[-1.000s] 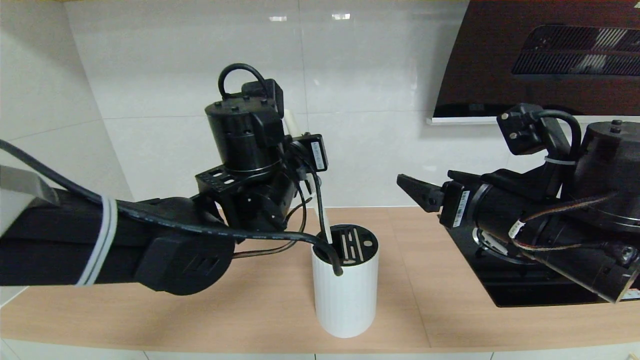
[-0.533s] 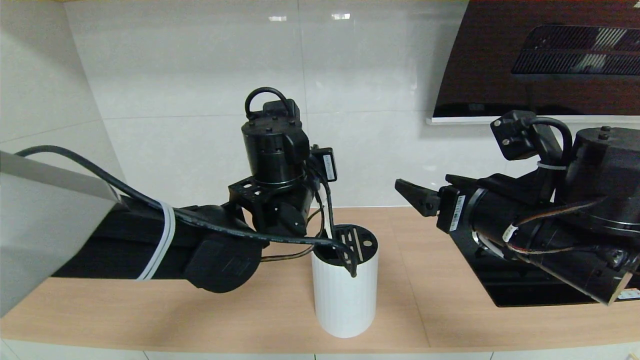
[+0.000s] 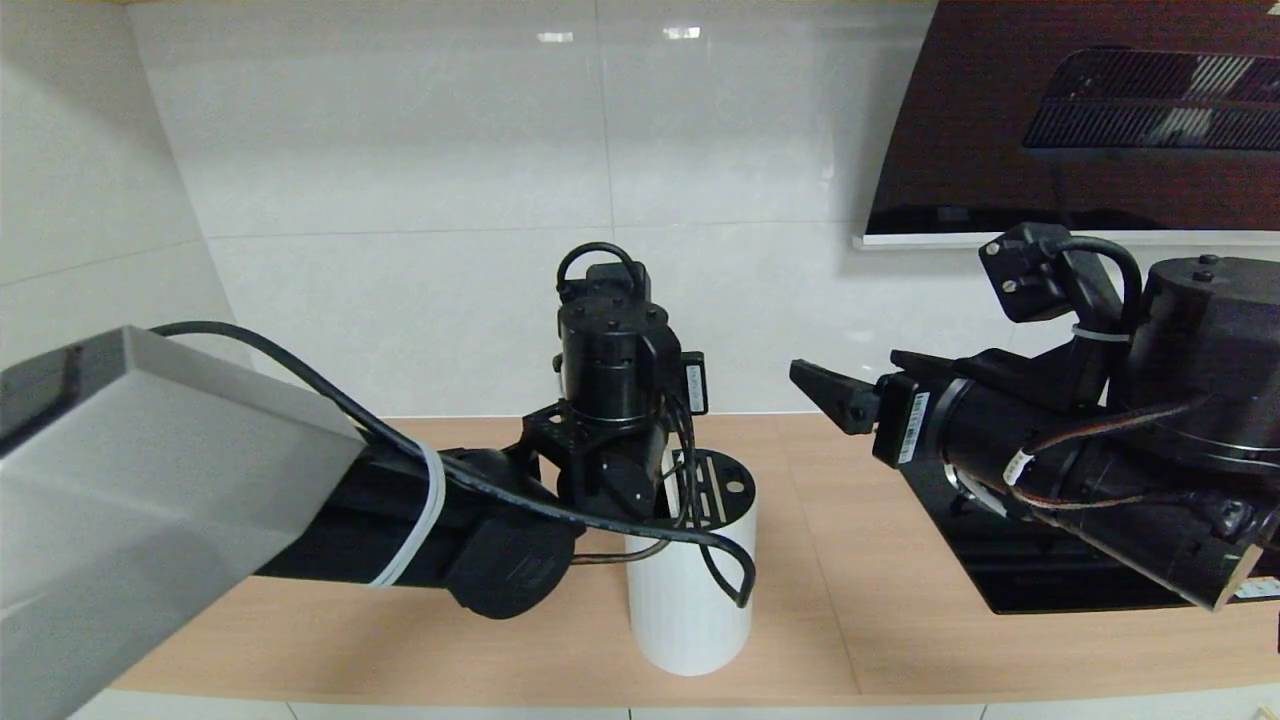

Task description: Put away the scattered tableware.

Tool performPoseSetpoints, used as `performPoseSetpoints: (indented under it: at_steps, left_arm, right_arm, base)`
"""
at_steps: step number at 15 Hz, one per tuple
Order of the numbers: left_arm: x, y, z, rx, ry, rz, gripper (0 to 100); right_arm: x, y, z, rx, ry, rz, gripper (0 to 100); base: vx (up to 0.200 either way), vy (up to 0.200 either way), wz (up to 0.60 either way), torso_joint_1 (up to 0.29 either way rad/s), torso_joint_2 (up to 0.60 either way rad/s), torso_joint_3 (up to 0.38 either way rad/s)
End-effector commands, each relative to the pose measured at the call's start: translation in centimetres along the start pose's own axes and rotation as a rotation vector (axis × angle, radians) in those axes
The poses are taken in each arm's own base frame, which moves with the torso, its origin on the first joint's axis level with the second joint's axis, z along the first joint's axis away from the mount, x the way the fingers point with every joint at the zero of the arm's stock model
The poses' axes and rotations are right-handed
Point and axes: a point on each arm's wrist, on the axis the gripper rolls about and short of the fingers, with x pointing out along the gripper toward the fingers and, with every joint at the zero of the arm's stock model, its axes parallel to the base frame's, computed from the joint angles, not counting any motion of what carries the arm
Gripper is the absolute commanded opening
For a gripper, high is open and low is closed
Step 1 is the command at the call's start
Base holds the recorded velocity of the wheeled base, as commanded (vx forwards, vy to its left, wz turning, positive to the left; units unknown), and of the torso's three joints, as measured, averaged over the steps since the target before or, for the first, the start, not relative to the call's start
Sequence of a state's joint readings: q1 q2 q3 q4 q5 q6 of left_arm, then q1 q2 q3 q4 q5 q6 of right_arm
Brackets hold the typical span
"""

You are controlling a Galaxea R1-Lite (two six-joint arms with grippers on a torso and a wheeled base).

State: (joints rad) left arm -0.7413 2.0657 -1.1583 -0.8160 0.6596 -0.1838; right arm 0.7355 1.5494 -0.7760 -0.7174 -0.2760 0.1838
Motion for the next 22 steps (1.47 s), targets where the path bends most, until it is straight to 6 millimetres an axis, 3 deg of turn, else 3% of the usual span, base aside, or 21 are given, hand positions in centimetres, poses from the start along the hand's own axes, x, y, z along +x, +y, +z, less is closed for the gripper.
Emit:
performPoseSetpoints:
  at_steps: [1, 4, 9, 18, 19, 22]
  left_arm:
    - [0.3, -0.2, -1.4, 0.019, 0.028, 0.001, 0]
    - [0.9, -0.3, -3.8, 0.054, 0.076, 0.007, 0]
    - [0.7, -0.4, -5.4, 0.047, 0.123, -0.029, 0]
    - [0.5, -0.5, -5.4, 0.039, 0.129, -0.039, 0]
    - [0.5, -0.4, -5.5, 0.040, 0.131, -0.039, 100]
    - [0.4, -0.4, -5.1, 0.034, 0.123, -0.040, 100]
  right_arm:
    - [0.1, 0.0, -0.1, -0.001, 0.004, -0.002, 100]
    - [0.0, 0.0, -0.2, -0.001, 0.005, 0.000, 100]
    - [0.0, -0.1, -0.2, -0.002, 0.006, -0.002, 100]
    - [0.0, -0.1, -0.4, -0.018, 0.014, 0.000, 100]
    - [-0.1, -0.1, -0.5, -0.020, 0.016, -0.001, 100]
    - [-0.1, -0.1, -0.5, -0.020, 0.016, -0.001, 100]
  base:
    - [0.000, 0.000, 0.00, 0.000, 0.00, 0.000]
    - [0.000, 0.000, 0.00, 0.000, 0.00, 0.000]
    - [0.000, 0.000, 0.00, 0.000, 0.00, 0.000]
    - [0.000, 0.000, 0.00, 0.000, 0.00, 0.000]
    - [0.000, 0.000, 0.00, 0.000, 0.00, 0.000]
    - [0.000, 0.000, 0.00, 0.000, 0.00, 0.000]
